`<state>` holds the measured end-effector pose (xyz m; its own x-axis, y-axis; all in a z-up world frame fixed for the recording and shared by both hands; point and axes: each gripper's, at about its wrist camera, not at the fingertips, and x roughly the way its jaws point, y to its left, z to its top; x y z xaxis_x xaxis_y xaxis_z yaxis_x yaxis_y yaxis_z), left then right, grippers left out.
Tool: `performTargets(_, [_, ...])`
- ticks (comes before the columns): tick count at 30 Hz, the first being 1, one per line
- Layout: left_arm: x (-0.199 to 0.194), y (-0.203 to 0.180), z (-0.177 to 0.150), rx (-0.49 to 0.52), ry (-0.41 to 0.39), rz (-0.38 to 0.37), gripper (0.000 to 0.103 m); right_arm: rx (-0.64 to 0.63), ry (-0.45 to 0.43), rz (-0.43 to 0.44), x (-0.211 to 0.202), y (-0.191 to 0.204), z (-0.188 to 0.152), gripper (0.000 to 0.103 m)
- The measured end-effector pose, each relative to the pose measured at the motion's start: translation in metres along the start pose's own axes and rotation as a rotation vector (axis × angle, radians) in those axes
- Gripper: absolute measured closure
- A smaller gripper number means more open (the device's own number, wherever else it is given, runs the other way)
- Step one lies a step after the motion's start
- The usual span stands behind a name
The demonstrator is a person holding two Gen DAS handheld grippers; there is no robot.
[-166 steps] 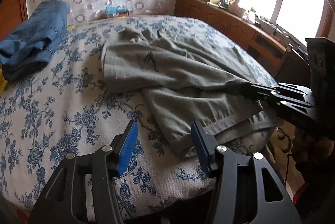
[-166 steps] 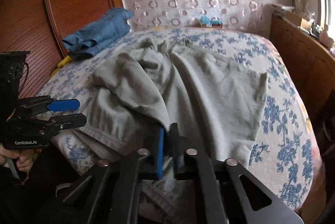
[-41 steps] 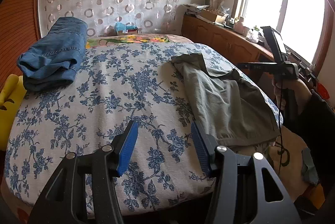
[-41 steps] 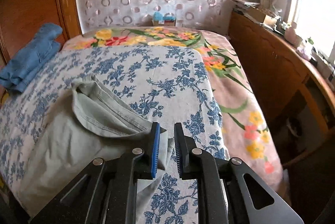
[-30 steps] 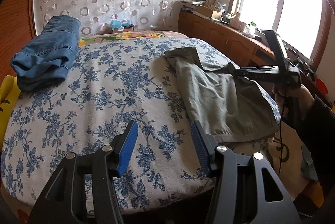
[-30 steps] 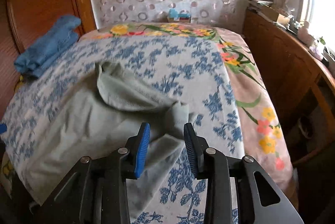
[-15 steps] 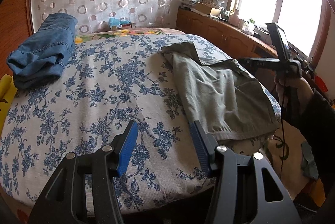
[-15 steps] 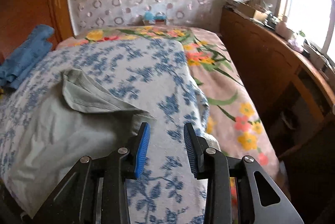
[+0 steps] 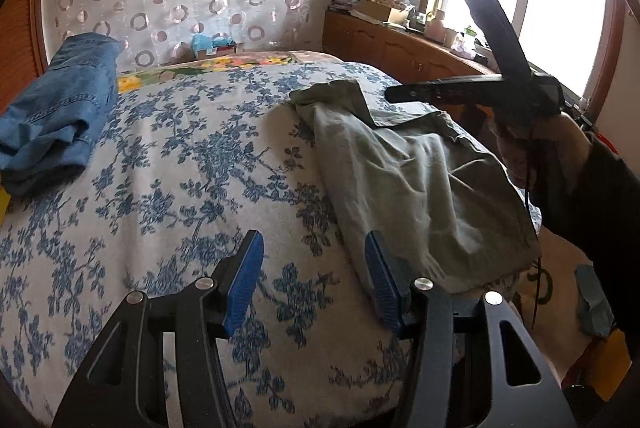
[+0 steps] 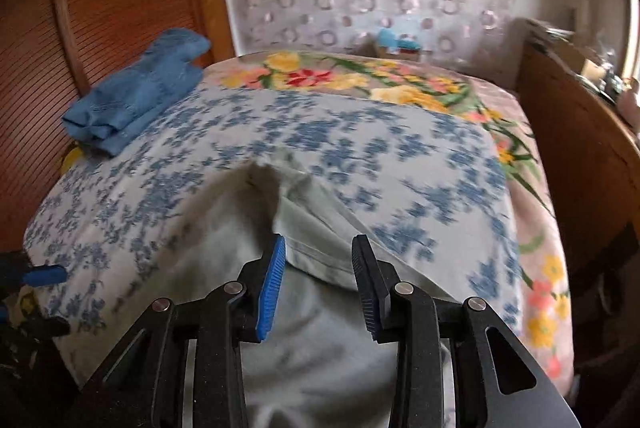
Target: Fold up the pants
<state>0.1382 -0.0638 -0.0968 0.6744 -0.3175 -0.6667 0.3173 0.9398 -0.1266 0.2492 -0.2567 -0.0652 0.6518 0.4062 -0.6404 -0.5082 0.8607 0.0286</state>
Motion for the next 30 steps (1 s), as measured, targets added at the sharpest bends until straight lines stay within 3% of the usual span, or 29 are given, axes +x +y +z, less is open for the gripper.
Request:
performTargets(5, [0.011, 0.003, 0.003, -0.015, 0.016, -0.013, 0.049, -0.012, 0.044, 0.057, 0.014, 0.001, 0.018, 0.068])
performTargets(13, [0.015, 0.016, 0.002, -0.043, 0.020, -0.024, 0.049, -0.060, 0.181, 0.079, 0.052, -0.010, 0.043, 0.092])
performTargets(17, [0.014, 0.026, 0.005, -0.067, 0.008, -0.024, 0.049, -0.057, 0.180, 0.093, 0.065, -0.017, 0.061, 0.101])
performTargets(23, [0.019, 0.038, 0.005, -0.083, 0.019, -0.007, 0.049, -0.043, 0.092, -0.078, 0.074, -0.023, 0.085, 0.101])
performTargets(27, [0.019, 0.039, 0.004, -0.082, 0.023, -0.008, 0.049, -0.002, 0.076, -0.083, 0.073, -0.027, 0.082, 0.089])
performTargets(30, [0.019, 0.034, 0.004, -0.071, 0.023, -0.012, 0.049, 0.012, 0.062, -0.079, 0.060, -0.025, 0.069, 0.089])
